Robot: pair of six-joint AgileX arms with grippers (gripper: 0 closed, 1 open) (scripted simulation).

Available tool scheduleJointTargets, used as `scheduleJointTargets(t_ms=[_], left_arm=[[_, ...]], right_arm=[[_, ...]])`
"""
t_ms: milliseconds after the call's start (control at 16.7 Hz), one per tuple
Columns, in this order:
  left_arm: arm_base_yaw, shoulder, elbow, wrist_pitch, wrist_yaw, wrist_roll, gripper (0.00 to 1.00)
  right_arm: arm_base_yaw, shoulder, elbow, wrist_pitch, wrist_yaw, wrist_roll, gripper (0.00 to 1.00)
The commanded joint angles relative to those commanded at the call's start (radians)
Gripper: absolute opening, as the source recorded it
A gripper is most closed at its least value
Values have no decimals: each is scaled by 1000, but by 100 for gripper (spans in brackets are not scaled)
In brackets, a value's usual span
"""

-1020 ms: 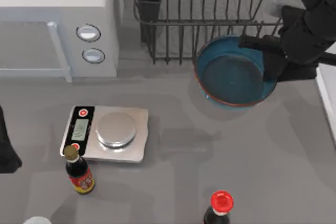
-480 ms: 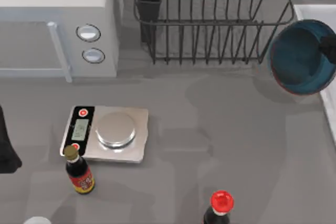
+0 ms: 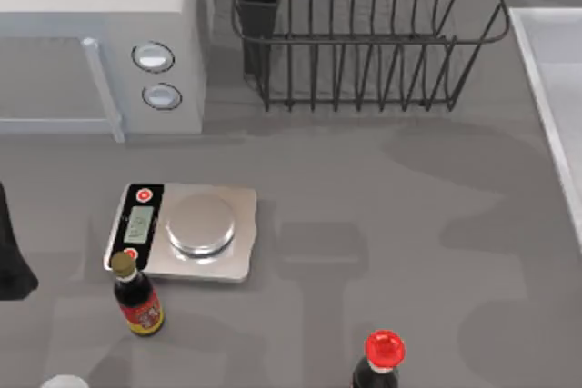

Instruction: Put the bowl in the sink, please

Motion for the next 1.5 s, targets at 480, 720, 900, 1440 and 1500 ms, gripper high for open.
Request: scheduleJointTargets(t_ms=[480,720,900,1440,1500], left_arm=[[0,0,0,0,0,0,100],[0,0,0,0,0,0,100],[0,0,0,0,0,0,100],[0,0,0,0,0,0,100],[0,0,0,0,0,0,100]], right_arm=[[-107,-65,-45,160,-16,-39,0],[-103,-46,-43,172,-15,-38,0],[-109,53,-53,273,-15,-37,0],[-112,563,-132,886,-10,-43,0],[-111,601,-139,928,-9,-43,0]])
